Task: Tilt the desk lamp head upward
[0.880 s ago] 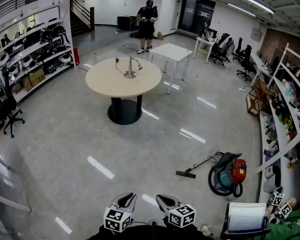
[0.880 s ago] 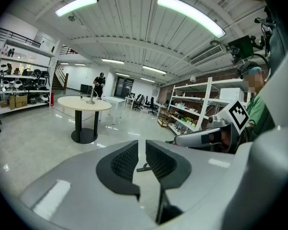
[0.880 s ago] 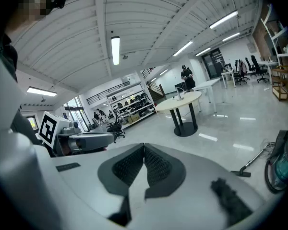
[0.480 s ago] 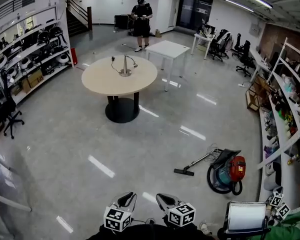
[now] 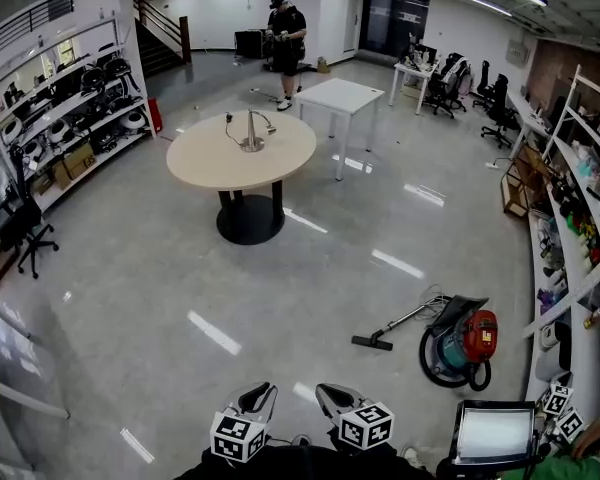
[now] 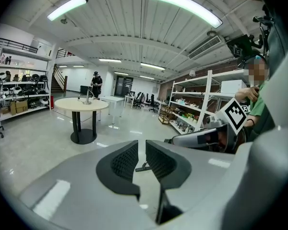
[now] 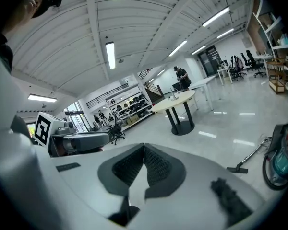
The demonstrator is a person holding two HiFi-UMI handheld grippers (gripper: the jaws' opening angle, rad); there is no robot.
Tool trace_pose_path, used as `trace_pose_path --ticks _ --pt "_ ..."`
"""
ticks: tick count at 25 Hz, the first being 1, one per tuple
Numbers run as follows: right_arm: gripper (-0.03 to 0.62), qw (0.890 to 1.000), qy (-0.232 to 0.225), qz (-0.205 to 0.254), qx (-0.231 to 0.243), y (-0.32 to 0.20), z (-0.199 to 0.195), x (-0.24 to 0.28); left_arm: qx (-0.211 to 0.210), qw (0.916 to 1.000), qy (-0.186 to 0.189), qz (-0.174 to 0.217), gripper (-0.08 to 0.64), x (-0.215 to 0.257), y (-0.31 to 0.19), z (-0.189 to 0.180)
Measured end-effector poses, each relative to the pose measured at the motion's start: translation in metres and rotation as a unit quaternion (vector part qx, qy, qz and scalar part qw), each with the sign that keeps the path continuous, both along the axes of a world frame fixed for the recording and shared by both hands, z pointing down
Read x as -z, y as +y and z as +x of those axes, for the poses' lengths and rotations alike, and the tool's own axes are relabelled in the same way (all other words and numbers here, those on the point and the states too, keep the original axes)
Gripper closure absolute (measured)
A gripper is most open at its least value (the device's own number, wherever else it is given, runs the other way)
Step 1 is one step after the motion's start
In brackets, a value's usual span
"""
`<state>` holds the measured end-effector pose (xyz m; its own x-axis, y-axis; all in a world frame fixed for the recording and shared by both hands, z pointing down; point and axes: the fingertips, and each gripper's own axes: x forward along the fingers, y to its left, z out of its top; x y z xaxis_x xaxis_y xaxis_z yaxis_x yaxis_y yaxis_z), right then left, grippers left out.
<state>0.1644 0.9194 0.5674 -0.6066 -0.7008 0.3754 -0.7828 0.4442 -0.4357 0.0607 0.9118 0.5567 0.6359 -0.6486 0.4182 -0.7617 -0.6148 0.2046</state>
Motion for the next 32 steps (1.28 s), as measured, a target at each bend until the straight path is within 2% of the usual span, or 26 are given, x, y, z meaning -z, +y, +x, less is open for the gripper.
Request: trace_pose_path --ticks 13,32 --pt "0.588 0.999 -0.007 -0.015 -0.035 -0.005 0.030 -0.009 -0.019 0.9998 -0.003 -0.003 0.505 -0.003 -0.010 0.024" --pt "0.588 0.999 -0.013 -0.023 -0.023 0.002 0.038 -0.017 -0.002 0.9999 -0.005 -0.010 0.505 -0.003 0.002 0.030"
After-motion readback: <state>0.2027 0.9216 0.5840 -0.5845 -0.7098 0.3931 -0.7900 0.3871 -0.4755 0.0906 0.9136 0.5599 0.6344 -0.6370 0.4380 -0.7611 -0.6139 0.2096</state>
